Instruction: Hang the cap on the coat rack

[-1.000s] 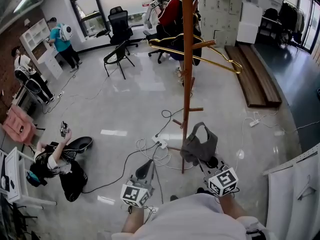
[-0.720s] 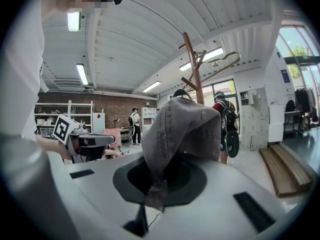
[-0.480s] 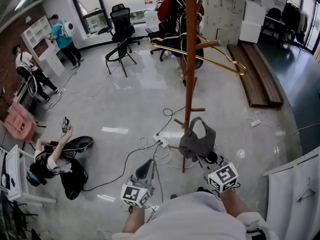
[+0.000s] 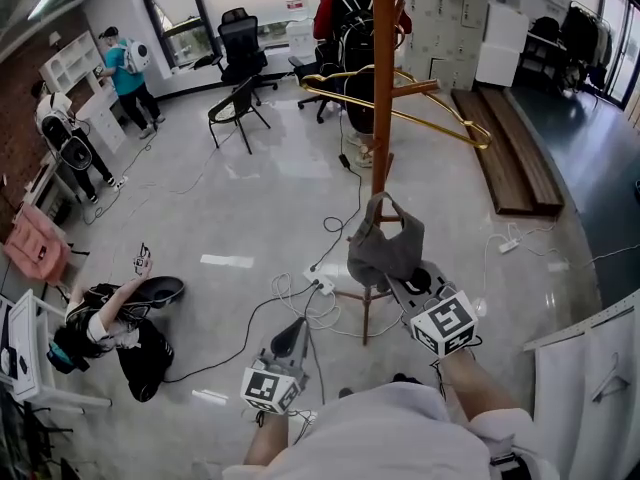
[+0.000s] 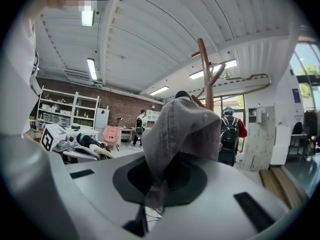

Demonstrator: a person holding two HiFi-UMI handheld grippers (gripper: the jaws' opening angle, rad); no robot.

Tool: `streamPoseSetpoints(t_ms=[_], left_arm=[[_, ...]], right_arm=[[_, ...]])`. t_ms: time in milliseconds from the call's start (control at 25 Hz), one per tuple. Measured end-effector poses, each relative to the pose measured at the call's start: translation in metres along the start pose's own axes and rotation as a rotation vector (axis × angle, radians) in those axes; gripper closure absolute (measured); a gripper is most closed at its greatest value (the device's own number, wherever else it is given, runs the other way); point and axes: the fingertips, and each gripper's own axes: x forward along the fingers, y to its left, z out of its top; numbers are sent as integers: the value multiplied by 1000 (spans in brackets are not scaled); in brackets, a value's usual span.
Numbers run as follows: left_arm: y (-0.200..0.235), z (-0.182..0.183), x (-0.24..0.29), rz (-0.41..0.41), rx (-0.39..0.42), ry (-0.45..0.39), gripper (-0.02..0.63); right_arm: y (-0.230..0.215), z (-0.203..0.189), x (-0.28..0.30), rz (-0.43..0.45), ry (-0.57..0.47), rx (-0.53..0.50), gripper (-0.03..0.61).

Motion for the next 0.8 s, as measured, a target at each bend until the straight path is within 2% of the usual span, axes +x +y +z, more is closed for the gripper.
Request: streamPoseSetpoints(t_ms=[280, 560, 800], left_arm=[[6, 2, -12, 15, -8, 0, 603], [9, -2, -13, 18, -9, 0, 603], [4, 0, -11, 9, -10, 2, 603]], right_arm=[[-13, 36, 18, -20, -11, -57, 558], [-32, 54, 32, -37, -9, -87, 558], [-41, 69, 49, -47, -12, -66, 558]])
